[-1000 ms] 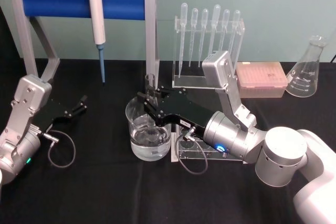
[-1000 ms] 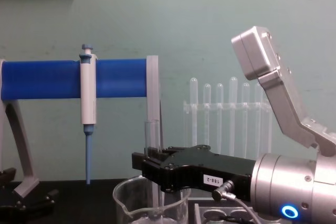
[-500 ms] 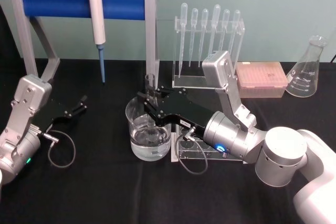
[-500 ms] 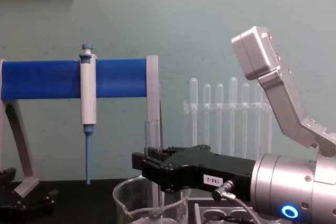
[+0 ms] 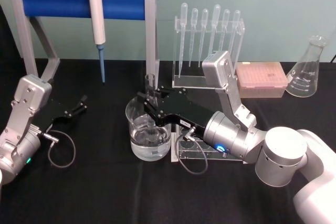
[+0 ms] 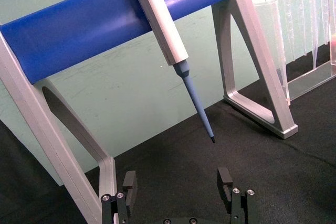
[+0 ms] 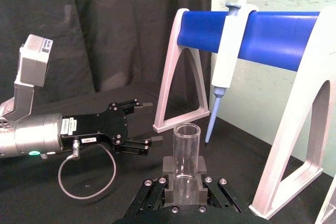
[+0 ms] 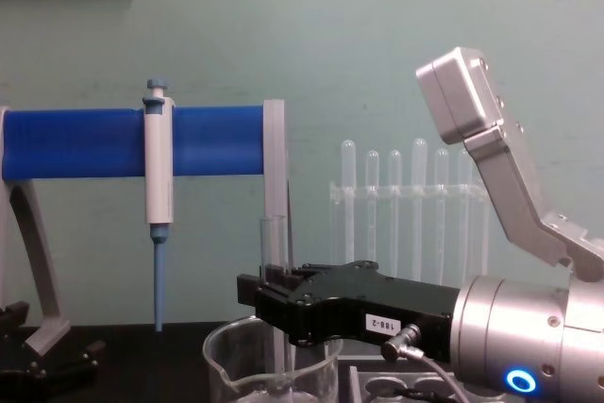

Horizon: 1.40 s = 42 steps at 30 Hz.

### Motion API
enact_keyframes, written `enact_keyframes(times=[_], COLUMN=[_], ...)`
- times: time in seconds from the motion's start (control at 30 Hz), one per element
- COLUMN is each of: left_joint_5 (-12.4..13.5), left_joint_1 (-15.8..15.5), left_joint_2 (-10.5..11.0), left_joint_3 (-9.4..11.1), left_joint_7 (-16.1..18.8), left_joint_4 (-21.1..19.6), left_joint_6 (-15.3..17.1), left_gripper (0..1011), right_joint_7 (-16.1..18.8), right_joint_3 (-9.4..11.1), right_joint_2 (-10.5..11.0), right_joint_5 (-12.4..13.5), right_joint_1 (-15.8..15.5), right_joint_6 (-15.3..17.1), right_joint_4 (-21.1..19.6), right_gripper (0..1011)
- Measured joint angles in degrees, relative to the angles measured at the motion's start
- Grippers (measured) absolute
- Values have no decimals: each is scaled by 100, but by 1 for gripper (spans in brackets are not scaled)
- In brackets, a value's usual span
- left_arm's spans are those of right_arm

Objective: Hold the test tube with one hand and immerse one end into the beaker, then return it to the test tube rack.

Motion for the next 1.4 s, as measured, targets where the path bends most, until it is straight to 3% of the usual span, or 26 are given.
enact_keyframes(times=[1.4], left_joint_5=[0], left_joint_1=[0], left_joint_2=[0], left_joint_3=[0], left_joint_7=[0], left_joint_4=[0], left_joint_6=[0], left_gripper=[1000], right_joint_7=[0], right_joint_3=[0], right_joint_2=[0], right_joint_5=[0], right_joint_1=[0], right_joint_6=[0], right_joint_4=[0], right_gripper=[228])
